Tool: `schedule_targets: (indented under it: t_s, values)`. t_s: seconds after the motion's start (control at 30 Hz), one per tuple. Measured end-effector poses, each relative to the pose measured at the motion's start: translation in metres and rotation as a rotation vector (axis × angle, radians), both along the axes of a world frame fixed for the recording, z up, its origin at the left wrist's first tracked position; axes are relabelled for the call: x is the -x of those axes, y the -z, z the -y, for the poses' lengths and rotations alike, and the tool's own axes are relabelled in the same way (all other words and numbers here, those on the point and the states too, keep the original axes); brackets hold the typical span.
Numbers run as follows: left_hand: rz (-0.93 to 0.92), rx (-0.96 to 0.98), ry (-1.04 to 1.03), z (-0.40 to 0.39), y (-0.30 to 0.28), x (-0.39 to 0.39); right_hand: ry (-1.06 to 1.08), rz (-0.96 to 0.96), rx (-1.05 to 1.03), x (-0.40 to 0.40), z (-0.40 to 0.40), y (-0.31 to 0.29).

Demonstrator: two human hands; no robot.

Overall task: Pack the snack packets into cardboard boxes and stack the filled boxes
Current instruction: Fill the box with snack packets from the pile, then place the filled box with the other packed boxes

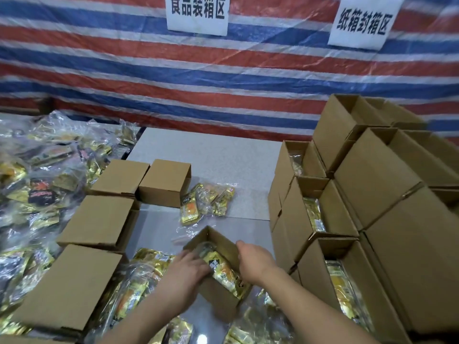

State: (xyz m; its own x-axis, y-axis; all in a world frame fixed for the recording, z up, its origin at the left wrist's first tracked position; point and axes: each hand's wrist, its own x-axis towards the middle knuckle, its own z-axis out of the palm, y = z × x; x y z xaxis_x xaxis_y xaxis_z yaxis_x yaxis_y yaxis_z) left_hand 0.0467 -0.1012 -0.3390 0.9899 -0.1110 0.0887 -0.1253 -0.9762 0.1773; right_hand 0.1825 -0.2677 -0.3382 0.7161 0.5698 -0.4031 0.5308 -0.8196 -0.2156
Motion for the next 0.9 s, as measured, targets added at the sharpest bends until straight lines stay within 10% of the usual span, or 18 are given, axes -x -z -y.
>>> schedule_targets:
  t_s: [0.23, 0.9]
  values:
    - [0.362, 0.419, -0.242, 0.016, -0.089, -0.029, 0.127, 0.082, -0.232, 0.003, 0.024, -0.136]
    - [0.380, 0.830, 0.480, 0.234, -0.344, -0.056, 0.534, 0.360, -0.338, 0.090, 0.283, -0.400]
